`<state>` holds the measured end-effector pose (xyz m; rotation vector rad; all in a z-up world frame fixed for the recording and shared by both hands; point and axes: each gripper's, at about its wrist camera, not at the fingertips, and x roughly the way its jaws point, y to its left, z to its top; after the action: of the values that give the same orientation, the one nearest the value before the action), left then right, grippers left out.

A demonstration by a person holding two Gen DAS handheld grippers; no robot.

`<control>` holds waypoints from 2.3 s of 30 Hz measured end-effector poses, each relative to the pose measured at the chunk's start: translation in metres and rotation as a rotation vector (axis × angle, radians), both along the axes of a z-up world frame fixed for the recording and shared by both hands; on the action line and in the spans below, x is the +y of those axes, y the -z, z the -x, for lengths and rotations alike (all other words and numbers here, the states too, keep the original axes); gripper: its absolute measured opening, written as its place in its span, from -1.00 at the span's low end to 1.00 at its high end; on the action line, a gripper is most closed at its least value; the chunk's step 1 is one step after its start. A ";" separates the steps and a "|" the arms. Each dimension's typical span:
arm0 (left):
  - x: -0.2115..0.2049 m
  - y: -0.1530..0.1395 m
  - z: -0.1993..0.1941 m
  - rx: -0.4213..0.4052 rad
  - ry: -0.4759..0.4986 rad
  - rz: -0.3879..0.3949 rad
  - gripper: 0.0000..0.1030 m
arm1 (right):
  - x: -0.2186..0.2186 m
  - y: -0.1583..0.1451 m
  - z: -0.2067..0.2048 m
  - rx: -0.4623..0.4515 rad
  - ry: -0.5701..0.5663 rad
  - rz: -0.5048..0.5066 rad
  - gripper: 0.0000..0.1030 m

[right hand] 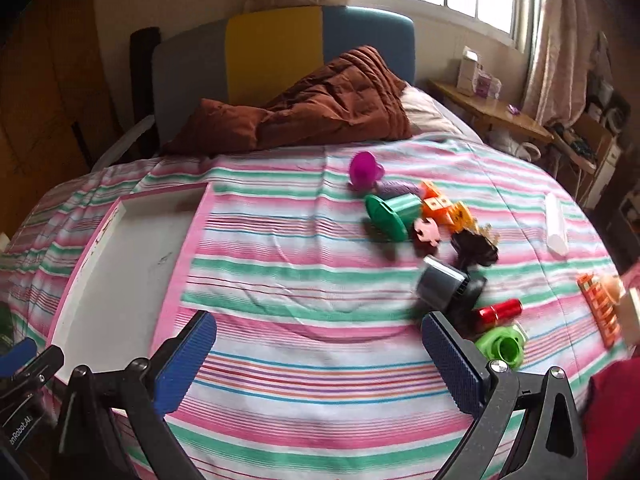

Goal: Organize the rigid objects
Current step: 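Move the right gripper toward the green plug-in device beside the tray, then close the right gripper on the green plug-in device, then grasp the black-based clear cup with the left gripper while the right holds the green device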

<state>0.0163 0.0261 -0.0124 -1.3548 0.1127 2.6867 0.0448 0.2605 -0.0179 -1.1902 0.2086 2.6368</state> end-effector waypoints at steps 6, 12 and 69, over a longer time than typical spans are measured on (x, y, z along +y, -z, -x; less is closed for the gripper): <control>0.014 -0.001 -0.007 0.004 0.090 -0.058 -0.02 | 0.050 0.011 -0.018 -0.057 0.078 0.039 1.00; 0.023 0.000 -0.012 0.006 0.129 -0.053 -0.02 | 0.101 0.020 -0.040 -0.109 0.165 0.009 1.00; 0.323 0.015 0.048 -0.255 0.523 -0.251 0.18 | 0.216 0.065 -0.050 -0.259 0.279 0.196 0.36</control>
<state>-0.0321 0.3486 -0.0273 -1.3475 0.0850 2.0138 0.0950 0.4769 -0.0826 -1.4332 0.5509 2.2387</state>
